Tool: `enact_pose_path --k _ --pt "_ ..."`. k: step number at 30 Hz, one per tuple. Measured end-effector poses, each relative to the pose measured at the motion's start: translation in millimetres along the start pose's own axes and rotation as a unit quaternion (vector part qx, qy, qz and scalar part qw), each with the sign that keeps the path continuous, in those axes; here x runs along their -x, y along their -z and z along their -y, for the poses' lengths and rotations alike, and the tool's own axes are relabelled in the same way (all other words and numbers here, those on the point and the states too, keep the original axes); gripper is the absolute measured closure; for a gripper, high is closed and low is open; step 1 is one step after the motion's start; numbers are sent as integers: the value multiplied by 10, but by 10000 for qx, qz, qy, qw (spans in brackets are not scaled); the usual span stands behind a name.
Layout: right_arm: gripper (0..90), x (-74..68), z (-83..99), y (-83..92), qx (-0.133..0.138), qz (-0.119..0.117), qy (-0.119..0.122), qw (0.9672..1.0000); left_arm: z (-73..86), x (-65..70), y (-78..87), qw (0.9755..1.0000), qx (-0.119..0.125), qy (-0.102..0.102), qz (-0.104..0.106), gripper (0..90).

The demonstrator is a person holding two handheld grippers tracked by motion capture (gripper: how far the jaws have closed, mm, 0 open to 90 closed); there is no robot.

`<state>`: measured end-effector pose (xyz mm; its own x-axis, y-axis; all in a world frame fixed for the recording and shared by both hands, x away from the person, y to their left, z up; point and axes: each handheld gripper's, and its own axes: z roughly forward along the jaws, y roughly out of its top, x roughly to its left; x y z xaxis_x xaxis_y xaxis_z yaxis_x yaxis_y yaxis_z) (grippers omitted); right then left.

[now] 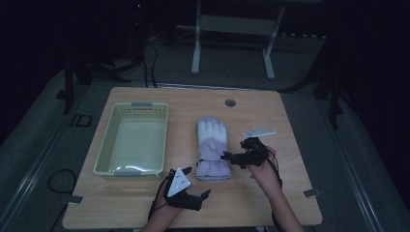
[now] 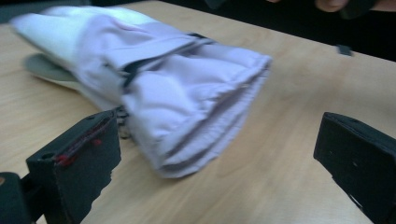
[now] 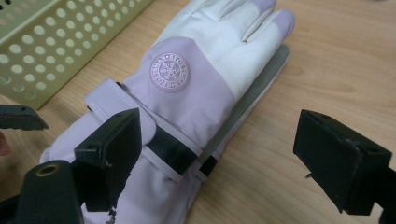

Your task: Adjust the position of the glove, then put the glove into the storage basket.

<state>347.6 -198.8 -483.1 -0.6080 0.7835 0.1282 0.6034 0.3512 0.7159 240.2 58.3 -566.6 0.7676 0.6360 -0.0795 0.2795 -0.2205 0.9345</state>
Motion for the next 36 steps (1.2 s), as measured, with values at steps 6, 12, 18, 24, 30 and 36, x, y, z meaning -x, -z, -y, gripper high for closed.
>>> enact_pose_path --k 6,12,18,24,30,36 --pt "175 55 103 61 528 -96 638 9965 -217 99 -16 9995 -166 35 253 8" --pt "163 117 146 154 360 -149 646 9971 -381 27 3 9979 -335 509 228 8" --pt "163 154 130 198 421 -46 547 9976 -502 -145 -31 9926 -481 1102 177 8" --pt "150 193 52 205 508 -6 466 9976 -708 -171 -78 9935 -667 895 -199 9" --pt "108 181 -63 130 661 -107 375 9971 -832 -213 -190 9903 -889 729 -784 9" --pt "189 205 -177 -77 638 -25 46 9979 -817 -300 -366 9813 -1176 971 -1173 10"
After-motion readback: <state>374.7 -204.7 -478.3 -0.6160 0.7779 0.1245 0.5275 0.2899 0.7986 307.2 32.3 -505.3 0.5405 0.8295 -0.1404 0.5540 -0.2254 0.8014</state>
